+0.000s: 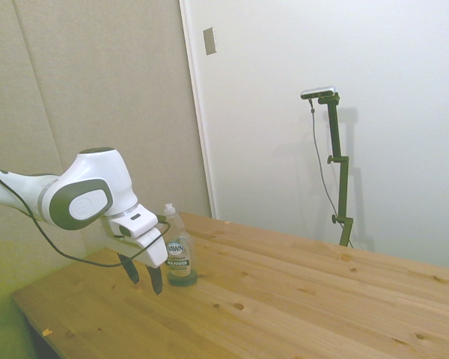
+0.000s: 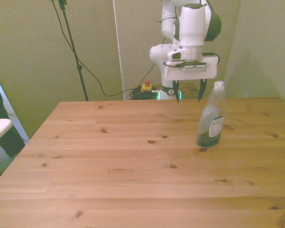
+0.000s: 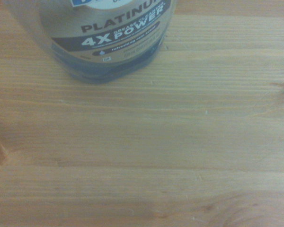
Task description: Knock down the dish soap
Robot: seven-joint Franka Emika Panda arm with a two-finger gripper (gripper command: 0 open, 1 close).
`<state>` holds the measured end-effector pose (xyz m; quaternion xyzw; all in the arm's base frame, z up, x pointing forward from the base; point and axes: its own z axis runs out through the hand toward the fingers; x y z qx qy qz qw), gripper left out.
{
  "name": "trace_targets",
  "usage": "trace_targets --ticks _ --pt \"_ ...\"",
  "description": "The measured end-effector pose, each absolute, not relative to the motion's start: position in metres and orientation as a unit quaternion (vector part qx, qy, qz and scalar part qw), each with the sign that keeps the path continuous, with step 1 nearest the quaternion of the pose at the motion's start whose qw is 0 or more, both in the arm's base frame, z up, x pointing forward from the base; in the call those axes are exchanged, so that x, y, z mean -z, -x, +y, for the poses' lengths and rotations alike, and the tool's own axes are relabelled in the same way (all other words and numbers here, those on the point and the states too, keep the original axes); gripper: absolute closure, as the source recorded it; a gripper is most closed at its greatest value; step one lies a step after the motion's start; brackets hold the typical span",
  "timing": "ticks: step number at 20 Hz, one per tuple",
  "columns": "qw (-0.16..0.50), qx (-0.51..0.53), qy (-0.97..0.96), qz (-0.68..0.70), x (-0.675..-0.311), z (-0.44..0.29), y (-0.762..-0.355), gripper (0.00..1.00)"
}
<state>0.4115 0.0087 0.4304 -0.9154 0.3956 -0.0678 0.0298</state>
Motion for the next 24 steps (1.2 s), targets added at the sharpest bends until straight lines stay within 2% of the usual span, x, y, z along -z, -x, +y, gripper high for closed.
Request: trace_targets --ticks 2,3,14,24 --pt "0.029 0.068 0.916 0.394 -0.431 0.008 -0.412 0.00" --pt "0.028 0.070 0.919 0.387 -0.432 0.006 -0.412 1.00" --pt "0.029 0.120 0.931 0.344 -0.482 0.024 -0.438 1.00" --pt "0.009 0.131 0.923 0.363 -0.488 0.029 -0.465 1.00"
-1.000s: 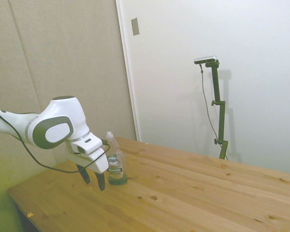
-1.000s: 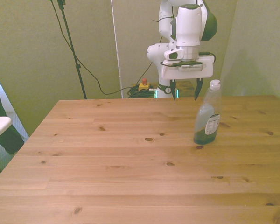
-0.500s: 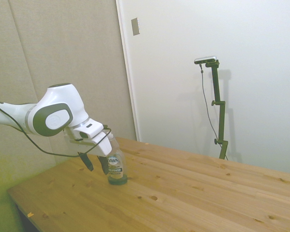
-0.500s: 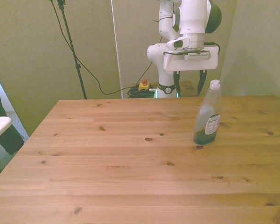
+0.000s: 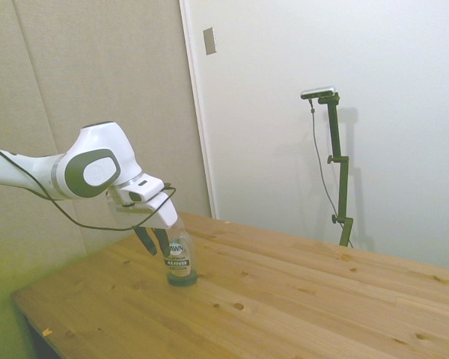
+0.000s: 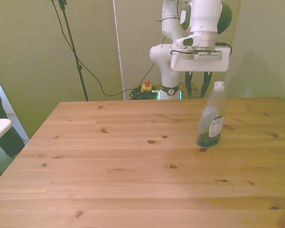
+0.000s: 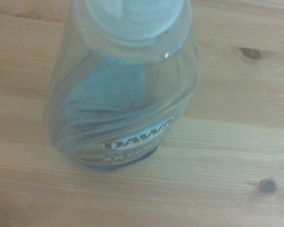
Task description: Knock down the dish soap
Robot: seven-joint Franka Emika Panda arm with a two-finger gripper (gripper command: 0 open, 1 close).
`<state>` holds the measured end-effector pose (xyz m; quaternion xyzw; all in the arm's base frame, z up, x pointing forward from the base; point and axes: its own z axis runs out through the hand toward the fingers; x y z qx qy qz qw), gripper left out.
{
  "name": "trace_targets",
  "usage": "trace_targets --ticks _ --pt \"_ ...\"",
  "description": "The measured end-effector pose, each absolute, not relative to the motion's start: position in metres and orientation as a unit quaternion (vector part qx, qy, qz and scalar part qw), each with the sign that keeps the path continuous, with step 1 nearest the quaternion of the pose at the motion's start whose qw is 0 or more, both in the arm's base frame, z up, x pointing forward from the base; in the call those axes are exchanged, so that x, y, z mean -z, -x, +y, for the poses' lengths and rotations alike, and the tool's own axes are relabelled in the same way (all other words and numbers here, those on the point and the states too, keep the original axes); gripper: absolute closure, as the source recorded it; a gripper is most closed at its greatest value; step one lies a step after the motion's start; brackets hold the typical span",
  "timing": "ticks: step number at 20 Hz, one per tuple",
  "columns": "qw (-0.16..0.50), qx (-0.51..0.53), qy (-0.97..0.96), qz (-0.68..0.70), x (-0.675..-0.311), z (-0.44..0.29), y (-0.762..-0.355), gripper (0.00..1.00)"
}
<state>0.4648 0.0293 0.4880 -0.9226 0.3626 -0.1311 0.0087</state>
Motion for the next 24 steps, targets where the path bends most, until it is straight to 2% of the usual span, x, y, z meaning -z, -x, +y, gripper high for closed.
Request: trace_targets --ticks 12,19,24 --pt "0.025 0.152 0.909 0.387 -0.491 0.048 -0.513 1.00" --pt "0.040 0.158 0.896 0.413 -0.463 0.080 -0.574 1.00" --pt "0.042 0.154 0.894 0.419 -0.453 0.080 -0.599 1.00"
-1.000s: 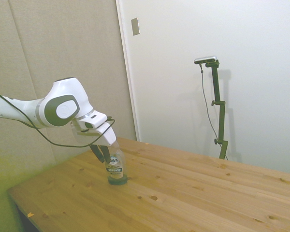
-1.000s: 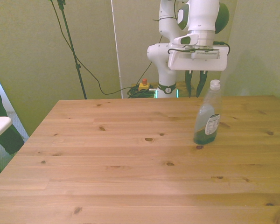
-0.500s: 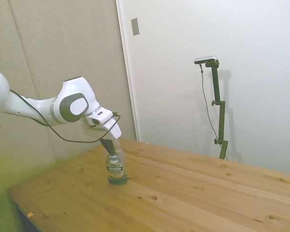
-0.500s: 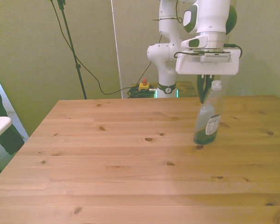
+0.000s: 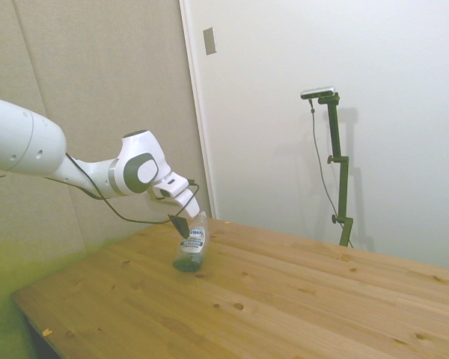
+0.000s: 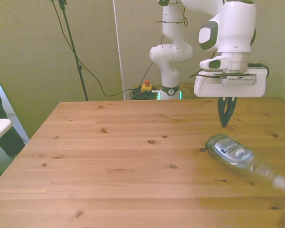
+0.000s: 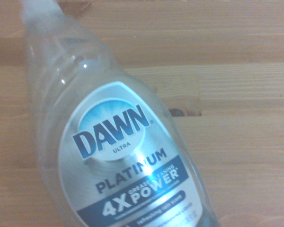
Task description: Knock down the dish soap
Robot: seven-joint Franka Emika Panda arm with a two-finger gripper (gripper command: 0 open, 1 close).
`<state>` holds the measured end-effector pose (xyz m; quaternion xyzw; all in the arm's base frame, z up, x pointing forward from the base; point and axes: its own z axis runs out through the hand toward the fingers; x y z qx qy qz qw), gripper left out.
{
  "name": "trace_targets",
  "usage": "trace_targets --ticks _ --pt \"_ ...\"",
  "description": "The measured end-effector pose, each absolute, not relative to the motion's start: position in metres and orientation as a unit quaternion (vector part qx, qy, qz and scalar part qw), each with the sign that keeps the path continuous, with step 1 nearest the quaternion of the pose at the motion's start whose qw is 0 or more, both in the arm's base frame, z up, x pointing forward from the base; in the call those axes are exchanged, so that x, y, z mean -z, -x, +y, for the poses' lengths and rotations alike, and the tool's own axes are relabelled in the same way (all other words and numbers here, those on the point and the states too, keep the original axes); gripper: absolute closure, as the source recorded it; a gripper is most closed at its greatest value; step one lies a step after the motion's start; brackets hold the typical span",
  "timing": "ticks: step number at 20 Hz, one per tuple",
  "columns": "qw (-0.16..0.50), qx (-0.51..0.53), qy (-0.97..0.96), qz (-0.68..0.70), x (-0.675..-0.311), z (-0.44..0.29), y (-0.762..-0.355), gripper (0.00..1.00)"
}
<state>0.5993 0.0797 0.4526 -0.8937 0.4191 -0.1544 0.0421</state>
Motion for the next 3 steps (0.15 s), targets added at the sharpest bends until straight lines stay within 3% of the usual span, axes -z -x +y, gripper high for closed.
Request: trace_targets --ticks 3 --pt "0.043 0.154 0.893 0.421 -0.448 0.080 -0.615 1.00"
